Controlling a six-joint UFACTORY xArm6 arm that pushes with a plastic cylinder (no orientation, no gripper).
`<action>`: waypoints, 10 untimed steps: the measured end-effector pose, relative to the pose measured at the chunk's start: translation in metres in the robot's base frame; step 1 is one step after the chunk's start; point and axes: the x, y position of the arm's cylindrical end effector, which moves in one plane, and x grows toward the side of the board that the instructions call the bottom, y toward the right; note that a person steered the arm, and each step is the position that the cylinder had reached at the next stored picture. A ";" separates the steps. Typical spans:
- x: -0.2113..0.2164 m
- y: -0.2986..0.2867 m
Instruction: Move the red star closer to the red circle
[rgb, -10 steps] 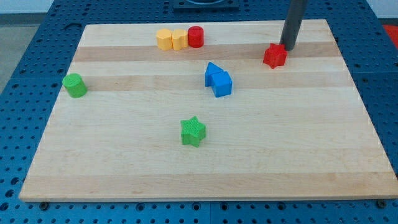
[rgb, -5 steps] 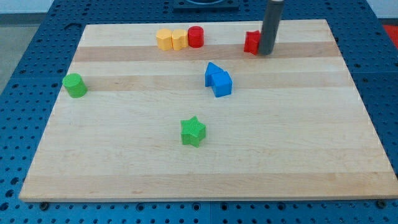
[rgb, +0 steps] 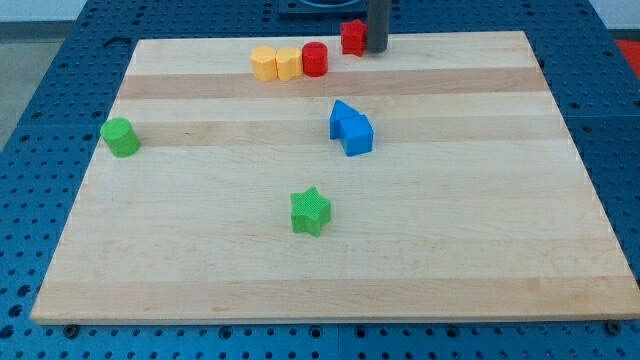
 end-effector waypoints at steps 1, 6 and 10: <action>-0.009 0.016; -0.021 -0.040; -0.020 -0.125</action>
